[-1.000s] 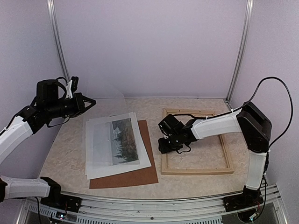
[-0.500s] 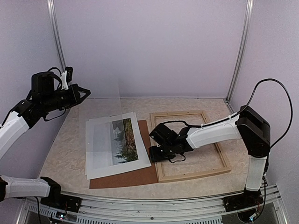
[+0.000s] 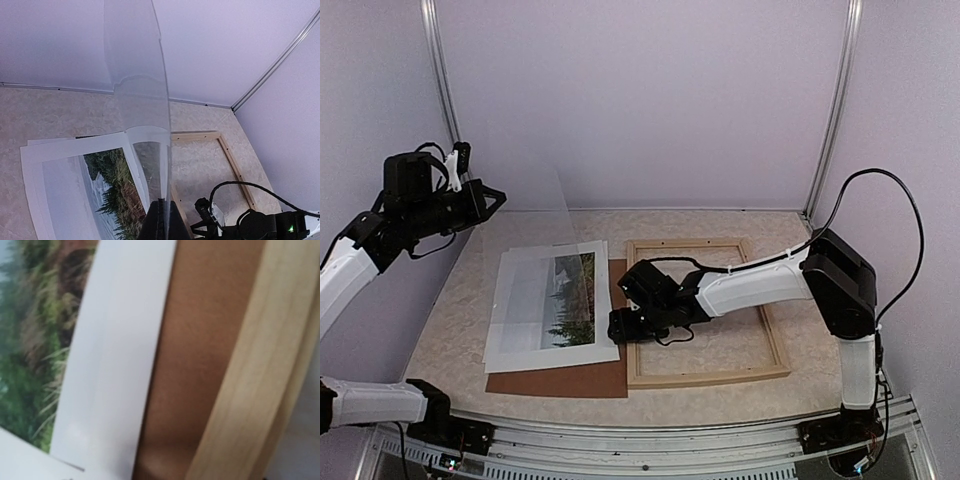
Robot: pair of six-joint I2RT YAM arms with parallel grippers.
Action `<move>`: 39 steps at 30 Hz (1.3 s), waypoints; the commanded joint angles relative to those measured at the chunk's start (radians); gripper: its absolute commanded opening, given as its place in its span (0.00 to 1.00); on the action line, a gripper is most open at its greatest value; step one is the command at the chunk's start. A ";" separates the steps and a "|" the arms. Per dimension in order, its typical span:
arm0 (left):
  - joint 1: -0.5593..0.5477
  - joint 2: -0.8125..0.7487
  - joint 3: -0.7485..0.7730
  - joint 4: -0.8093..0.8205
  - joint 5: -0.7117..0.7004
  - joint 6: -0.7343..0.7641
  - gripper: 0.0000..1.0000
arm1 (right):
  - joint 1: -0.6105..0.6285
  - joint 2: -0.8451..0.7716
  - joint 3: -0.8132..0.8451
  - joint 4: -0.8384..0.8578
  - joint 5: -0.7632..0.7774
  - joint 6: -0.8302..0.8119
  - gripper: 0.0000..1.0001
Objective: Put the photo into the frame
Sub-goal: Move the frame body to the center of the board.
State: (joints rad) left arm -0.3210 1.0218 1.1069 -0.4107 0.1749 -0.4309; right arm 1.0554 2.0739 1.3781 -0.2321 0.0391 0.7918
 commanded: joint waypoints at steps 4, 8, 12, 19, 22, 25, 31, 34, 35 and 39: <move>0.008 -0.008 0.074 0.029 0.017 0.003 0.00 | 0.019 0.009 0.042 0.087 -0.084 -0.043 0.85; 0.009 0.002 0.065 0.077 0.071 -0.032 0.00 | -0.011 -0.092 -0.022 0.025 0.009 -0.079 0.91; 0.000 0.015 0.046 0.151 0.143 -0.089 0.00 | -0.073 -0.230 -0.119 -0.048 0.094 -0.124 0.97; -0.111 0.030 0.070 0.211 0.133 -0.146 0.00 | -0.249 -0.440 -0.299 -0.162 0.168 -0.193 0.96; -0.171 0.043 0.073 0.255 0.130 -0.179 0.00 | -0.342 -0.495 -0.369 -0.181 0.175 -0.226 0.95; -0.229 0.068 0.075 0.305 0.131 -0.211 0.00 | -0.437 -0.519 -0.432 -0.177 0.150 -0.248 0.94; -0.335 0.142 0.077 0.388 0.108 -0.248 0.00 | -0.534 -0.523 -0.512 -0.160 0.141 -0.278 0.93; -0.379 0.177 0.077 0.418 0.099 -0.258 0.00 | -0.564 -0.518 -0.530 -0.158 0.143 -0.293 0.91; -0.393 0.197 0.077 0.436 0.099 -0.261 0.00 | -0.572 -0.518 -0.535 -0.156 0.146 -0.297 0.90; -0.423 0.246 0.071 0.474 0.099 -0.276 0.00 | -0.592 -0.518 -0.564 -0.131 0.113 -0.308 0.84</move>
State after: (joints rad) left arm -0.7174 1.2354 1.1526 -0.0460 0.2825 -0.6819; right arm 0.4873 1.5711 0.8486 -0.3885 0.1780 0.5087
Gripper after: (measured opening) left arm 0.006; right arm 0.871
